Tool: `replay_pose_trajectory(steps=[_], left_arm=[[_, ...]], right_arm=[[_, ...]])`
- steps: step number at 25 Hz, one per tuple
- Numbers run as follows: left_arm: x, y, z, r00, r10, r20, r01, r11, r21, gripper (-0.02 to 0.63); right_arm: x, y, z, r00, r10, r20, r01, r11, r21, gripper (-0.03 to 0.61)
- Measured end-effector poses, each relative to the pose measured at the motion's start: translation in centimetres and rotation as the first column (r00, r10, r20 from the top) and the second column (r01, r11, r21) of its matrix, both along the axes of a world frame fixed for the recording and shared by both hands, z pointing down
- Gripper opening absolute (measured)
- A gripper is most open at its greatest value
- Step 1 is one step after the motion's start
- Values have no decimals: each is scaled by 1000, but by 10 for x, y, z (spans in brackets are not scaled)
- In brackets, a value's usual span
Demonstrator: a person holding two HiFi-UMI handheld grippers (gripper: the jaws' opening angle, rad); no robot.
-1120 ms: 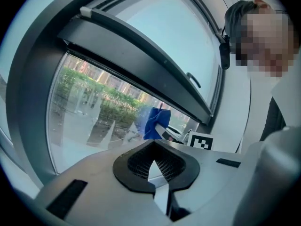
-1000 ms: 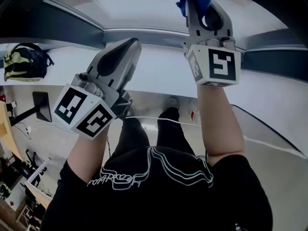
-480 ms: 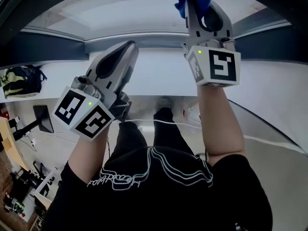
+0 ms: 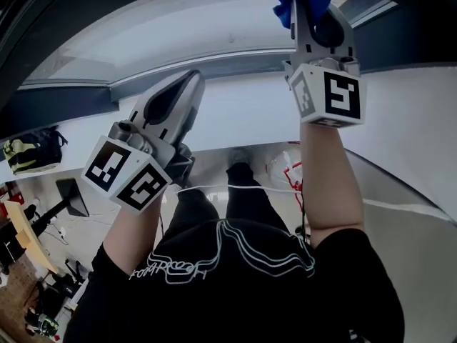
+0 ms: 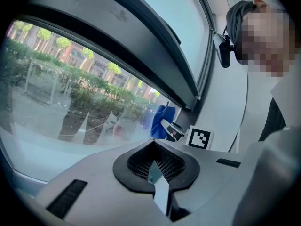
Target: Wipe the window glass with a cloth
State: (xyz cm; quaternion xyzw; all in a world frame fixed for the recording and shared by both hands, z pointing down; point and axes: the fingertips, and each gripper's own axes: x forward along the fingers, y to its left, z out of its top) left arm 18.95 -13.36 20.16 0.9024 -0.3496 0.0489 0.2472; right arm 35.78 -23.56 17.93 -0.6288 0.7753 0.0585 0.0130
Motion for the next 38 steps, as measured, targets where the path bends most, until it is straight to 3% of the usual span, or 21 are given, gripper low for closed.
replay_pose_trajectory(steps=[12, 17, 23, 27, 30, 35, 38], left_arm=[[47, -6, 3, 998, 68, 18, -68, 998, -4, 6], [44, -8, 5, 997, 75, 18, -75, 997, -13, 6], [35, -7, 13, 999, 48, -2, -48, 999, -16, 6], [10, -4, 26, 999, 9, -45, -11, 999, -40, 6], [-20, 2, 36, 998, -22, -55, 19, 998, -54, 6], [-102, 7, 59, 989, -138, -55, 134, 989, -59, 6], [-154, 16, 73, 977, -205, -56, 202, 977, -63, 6]], right_arm=[[116, -7, 4, 978, 207, -27, -207, 978, -2, 67], [131, -10, 5, 960, 281, -3, -281, 960, -22, 67], [126, -10, 4, 960, 280, 8, -280, 960, -22, 67], [97, 8, 11, 966, 257, -29, -258, 966, -8, 67], [53, 21, 20, 980, 193, -48, -193, 981, -8, 67], [-54, 30, 48, 999, 35, -18, -35, 999, -37, 67], [-131, 38, 66, 996, -93, -7, 93, 994, -49, 67]])
